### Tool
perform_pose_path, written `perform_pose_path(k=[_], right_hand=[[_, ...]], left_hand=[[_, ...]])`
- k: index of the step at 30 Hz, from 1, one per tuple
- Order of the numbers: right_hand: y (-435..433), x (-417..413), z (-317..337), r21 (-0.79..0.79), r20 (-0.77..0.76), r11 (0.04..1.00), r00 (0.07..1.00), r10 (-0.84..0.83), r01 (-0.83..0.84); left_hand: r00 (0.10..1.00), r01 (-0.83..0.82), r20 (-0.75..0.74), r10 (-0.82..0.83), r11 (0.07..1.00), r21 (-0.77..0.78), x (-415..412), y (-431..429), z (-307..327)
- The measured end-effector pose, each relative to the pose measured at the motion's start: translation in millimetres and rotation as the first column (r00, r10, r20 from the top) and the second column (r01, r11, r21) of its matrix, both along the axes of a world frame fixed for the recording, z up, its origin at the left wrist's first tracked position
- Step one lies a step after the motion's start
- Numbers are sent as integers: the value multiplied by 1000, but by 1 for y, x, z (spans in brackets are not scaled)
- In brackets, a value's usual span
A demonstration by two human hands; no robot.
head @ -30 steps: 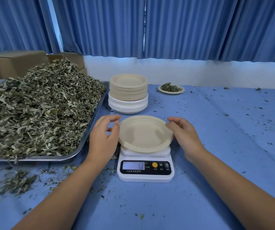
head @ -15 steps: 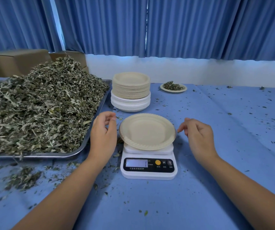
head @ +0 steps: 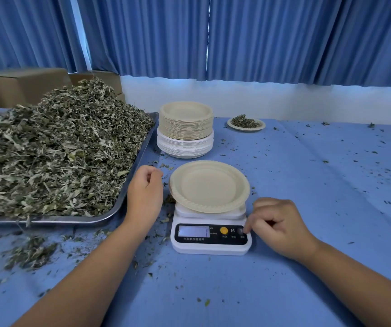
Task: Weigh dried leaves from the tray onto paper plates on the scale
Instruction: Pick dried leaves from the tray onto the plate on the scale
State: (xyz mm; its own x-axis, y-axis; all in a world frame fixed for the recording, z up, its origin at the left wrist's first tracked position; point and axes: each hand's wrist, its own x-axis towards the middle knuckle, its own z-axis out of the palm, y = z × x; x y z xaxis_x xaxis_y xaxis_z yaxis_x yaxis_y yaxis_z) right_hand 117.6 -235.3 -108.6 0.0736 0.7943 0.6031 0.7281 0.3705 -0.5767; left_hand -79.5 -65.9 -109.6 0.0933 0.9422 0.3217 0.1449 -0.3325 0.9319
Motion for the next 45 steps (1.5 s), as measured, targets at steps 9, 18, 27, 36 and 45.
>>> perform_pose_path(k=[9, 18, 27, 36, 45], right_hand=[[0, 3, -1, -45, -18, 998, 999, 34, -35], [6, 7, -9, -222, -85, 975, 996, 10, -29], [3, 2, 10, -195, -312, 980, 946, -93, 32], [62, -14, 50, -152, -291, 955, 912, -289, 254], [175, -117, 69, -260, 176, 965, 982, 66, -19]], left_hand=[[1000, 9, 1, -9, 1000, 8, 0, -2, 2], [1000, 10, -18, -9, 1000, 18, 0, -6, 4], [1000, 6, 30, -5, 1000, -28, 1, -4, 6], [943, 85, 332, 19, 952, -294, 4, -2, 9], [648, 333, 717, 255, 753, -568, 6, 1, 13]])
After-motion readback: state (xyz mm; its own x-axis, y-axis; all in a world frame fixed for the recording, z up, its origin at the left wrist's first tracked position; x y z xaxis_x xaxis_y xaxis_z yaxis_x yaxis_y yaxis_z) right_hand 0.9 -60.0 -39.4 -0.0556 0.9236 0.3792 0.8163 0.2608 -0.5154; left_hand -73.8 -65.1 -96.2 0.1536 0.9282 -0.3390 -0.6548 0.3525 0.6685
